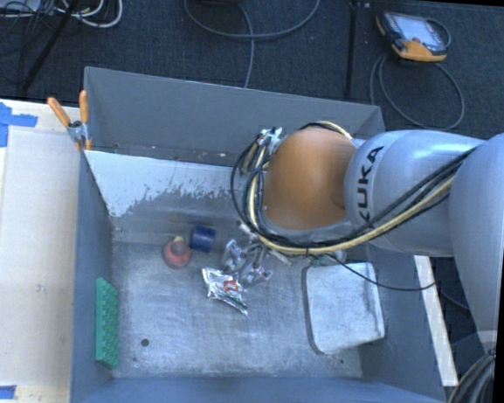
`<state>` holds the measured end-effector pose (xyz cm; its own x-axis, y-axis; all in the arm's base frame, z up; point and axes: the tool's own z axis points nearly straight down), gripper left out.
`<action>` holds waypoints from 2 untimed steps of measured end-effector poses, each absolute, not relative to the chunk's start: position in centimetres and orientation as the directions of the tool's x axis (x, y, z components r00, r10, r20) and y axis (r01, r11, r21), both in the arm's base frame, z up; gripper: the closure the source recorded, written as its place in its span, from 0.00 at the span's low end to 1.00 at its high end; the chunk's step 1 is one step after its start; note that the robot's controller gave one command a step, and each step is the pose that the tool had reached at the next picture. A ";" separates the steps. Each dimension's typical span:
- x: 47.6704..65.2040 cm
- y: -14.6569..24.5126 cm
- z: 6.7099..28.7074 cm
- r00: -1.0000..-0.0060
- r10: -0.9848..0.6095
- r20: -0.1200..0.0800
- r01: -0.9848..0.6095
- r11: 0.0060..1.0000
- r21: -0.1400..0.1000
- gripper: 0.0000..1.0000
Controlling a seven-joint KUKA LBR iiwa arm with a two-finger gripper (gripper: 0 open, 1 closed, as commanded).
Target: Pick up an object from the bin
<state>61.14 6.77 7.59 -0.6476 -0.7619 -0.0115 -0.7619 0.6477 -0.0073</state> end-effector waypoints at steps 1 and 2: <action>59.1 7.1 19.5 -0.679 -0.734 -0.007 -0.734 0.679 -0.005 1.00; 58.7 2.1 30.5 -0.318 -0.948 -0.003 -0.948 0.318 -0.004 1.00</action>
Offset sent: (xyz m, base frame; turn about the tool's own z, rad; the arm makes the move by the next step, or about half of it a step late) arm -0.0217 0.0015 0.1145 0.0438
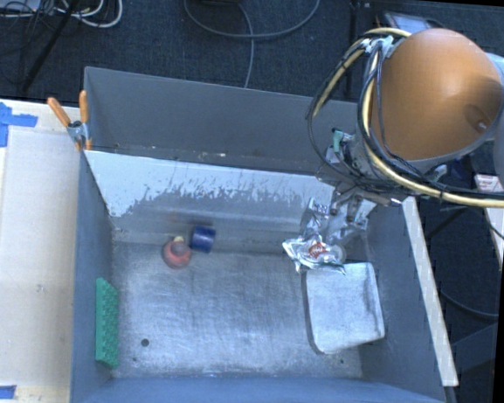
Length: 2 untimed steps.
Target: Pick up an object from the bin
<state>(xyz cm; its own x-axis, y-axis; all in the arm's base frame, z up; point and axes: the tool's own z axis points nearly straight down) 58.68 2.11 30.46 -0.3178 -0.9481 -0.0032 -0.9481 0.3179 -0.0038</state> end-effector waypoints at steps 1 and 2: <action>58.6 2.1 30.3 -0.320 -0.947 -0.003 -0.947 0.320 0.000 0.00; 51.5 -1.0 16.0 -0.044 -0.999 0.000 -0.999 0.044 0.011 0.00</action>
Offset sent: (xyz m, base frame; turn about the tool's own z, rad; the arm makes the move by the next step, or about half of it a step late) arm 0.0000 0.0000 0.0000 0.0000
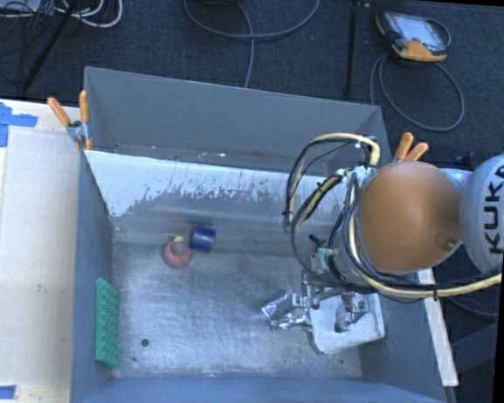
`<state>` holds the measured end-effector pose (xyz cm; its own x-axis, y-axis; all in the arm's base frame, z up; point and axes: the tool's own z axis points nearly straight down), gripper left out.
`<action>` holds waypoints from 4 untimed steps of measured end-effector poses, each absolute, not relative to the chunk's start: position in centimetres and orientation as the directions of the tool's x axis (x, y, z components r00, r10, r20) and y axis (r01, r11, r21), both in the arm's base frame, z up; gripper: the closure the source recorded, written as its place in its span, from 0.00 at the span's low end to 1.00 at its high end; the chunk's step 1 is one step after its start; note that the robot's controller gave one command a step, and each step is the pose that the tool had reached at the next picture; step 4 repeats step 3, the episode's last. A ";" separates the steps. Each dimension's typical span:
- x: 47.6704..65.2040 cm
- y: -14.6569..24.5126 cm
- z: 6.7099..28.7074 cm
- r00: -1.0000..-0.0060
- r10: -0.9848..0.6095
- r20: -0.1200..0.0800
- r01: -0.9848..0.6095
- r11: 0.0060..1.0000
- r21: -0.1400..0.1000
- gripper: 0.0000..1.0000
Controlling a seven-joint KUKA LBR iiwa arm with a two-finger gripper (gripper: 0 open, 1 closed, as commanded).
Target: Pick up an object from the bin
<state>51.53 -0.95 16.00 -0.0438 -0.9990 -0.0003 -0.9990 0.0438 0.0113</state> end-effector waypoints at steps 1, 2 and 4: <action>54.6 -3.5 7.8 -0.212 -0.977 -0.018 -0.977 0.212 0.005 0.00; 54.6 -4.3 7.6 -0.207 -0.978 -0.007 -0.978 0.207 -0.006 1.00; 52.9 -2.1 22.4 -0.203 -0.979 -0.003 -0.979 0.203 -0.006 1.00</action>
Offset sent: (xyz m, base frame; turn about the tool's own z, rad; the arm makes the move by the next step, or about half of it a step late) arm 0.0275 -0.0386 -0.0878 0.1695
